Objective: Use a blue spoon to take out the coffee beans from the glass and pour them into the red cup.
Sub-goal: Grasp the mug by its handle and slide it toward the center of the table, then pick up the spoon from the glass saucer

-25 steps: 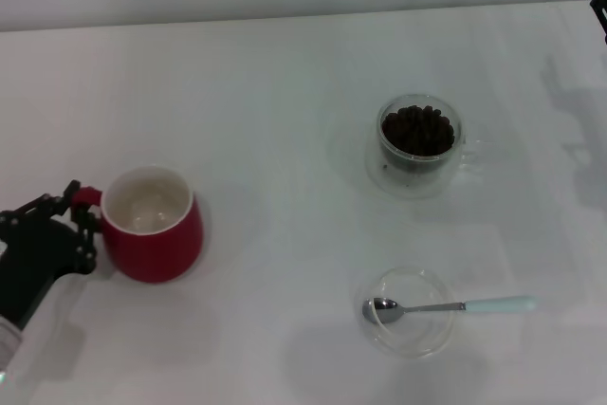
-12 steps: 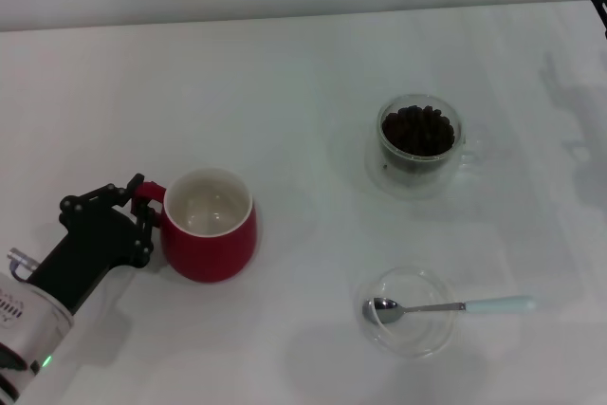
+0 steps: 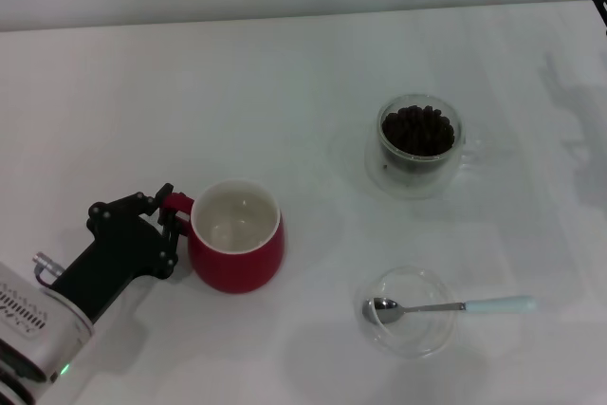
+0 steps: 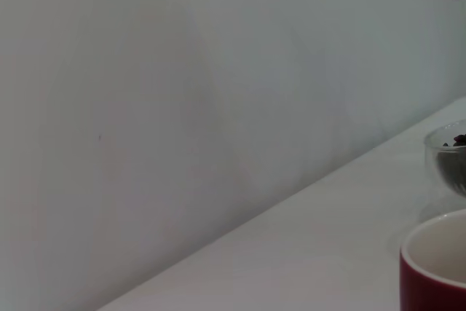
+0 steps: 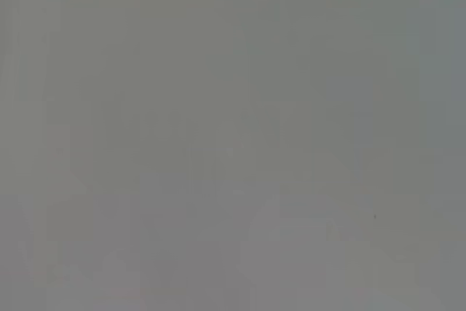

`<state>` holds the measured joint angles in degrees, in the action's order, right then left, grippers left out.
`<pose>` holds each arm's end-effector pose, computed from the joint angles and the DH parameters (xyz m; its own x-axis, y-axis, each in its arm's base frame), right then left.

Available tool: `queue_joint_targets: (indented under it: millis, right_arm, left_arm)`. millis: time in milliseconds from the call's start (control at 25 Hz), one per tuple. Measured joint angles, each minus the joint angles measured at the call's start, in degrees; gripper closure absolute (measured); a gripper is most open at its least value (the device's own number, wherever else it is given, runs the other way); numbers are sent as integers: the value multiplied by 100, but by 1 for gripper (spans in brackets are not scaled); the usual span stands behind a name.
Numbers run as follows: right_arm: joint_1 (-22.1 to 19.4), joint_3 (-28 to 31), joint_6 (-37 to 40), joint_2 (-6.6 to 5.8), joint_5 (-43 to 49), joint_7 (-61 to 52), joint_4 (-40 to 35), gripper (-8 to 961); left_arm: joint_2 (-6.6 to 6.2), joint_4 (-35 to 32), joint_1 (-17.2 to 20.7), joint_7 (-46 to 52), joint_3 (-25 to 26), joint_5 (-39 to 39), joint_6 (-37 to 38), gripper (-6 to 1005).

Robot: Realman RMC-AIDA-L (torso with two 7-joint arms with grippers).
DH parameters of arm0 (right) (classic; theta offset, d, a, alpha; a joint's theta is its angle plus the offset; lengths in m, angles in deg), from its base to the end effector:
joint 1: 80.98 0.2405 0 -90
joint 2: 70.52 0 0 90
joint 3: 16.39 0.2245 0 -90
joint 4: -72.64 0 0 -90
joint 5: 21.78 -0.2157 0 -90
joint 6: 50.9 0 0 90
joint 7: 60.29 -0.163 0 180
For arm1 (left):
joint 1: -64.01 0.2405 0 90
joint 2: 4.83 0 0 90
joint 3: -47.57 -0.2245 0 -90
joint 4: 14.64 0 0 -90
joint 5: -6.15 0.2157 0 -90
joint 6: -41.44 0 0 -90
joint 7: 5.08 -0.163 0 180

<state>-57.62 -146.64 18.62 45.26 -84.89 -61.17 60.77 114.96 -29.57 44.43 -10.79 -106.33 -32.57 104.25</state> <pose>0.3318 0.3420 0.0546 0.7381 0.1369 -0.6606 -0.6743 0.1189 -0.7288 -0.2759 0.2705 -0.1047 0.9061 -0.0435 0.4209 0.3122 -0.6027 -0.7344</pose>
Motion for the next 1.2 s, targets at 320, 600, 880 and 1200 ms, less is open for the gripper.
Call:
queue_joint_targets:
  millis: [320, 600, 880, 1200]
  right_arm:
    - [13, 0, 0, -5, 0, 0, 0, 97]
    - [29, 0, 0, -5, 0, 0, 0, 98]
    - [51, 14, 0, -15, 0, 0, 0, 98]
    - [-44, 222, -18, -30, -114, -1067, 3, 98]
  left_arm:
    - [0, -26, 142, 0, 1, -6, 50, 768]
    - [-13, -81, 360, 0, 3, 22, 83, 457]
    - [-33, -78, 752, 0, 1, 10, 548, 265]
    - [-28, -54, 1629, 35, 214, -1322, 1867, 249]
